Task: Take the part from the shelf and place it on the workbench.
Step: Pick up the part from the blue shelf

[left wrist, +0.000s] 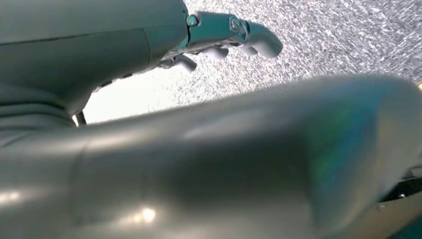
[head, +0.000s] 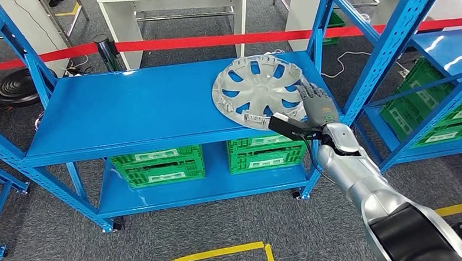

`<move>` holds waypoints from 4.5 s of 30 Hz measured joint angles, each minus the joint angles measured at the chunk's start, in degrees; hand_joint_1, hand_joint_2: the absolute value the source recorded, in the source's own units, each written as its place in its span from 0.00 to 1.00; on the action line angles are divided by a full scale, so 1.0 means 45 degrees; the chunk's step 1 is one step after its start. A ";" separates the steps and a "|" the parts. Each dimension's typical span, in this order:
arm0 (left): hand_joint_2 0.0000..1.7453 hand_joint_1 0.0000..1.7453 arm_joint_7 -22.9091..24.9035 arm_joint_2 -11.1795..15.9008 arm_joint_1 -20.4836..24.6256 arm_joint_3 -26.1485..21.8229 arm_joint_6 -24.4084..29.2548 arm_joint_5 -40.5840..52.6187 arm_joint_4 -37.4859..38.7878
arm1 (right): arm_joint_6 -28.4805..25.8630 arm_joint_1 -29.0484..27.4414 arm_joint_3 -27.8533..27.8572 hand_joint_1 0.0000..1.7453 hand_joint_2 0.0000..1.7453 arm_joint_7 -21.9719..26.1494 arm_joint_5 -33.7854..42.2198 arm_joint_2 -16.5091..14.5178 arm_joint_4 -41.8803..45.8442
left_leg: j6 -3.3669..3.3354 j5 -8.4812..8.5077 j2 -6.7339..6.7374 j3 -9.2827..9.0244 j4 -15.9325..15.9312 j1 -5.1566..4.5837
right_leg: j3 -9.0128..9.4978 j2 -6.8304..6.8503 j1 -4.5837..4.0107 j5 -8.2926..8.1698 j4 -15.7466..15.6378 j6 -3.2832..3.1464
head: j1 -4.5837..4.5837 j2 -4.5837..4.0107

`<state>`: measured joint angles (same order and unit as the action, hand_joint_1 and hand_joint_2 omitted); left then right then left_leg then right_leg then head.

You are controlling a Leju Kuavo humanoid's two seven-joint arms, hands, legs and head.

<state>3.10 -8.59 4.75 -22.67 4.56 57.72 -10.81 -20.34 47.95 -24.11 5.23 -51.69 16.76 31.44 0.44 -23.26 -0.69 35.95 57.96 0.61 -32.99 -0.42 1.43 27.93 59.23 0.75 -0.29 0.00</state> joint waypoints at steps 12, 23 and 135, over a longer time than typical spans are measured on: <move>0.00 0.00 0.0042 -0.0012 0.0021 0.0000 -0.0043 -0.0004 0.0000 | 0.0268 0.0013 0.0001 0.00 0.00 0.0177 0.0012 -0.0128 -0.0001 | 0.0438 -0.0028 -0.0002 -0.0010 -0.0078 0.0070 | 0.0002 0.0026 -0.0120 0.0082 0.0010 -0.0156 | -0.0012 0.0001; 0.00 0.00 0.0135 -0.0044 0.0047 0.0000 -0.0025 -0.0067 -0.0001 | 0.0465 0.0419 -0.0032 0.00 0.00 -0.0027 -0.0183 -0.0990 -0.0063 | 0.0117 -0.0240 -0.0005 0.0125 0.0222 -0.0030 | 0.0085 0.0037 0.0005 0.0105 -0.0079 0.0129 | -0.0010 0.0000; 0.00 0.00 -0.0654 -0.0126 -0.0588 -0.0738 0.0294 -0.0540 0.0135 | 0.1560 -0.7325 0.2841 1.00 1.00 -0.3157 -0.1793 -0.2495 0.6706 | -0.0070 -0.1466 0.0056 -0.1441 0.0049 -0.0127 | -0.0045 -0.0002 -0.0336 -0.0313 -0.0155 -0.0133 | 0.0040 0.0000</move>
<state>0.15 -9.16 2.10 -25.99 5.88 55.29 -10.21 -13.32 14.99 -11.32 -8.97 -59.76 5.53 61.61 0.13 -29.85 -0.44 29.47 58.18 0.04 -33.19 -0.43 -0.08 26.52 58.53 0.16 -0.11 0.00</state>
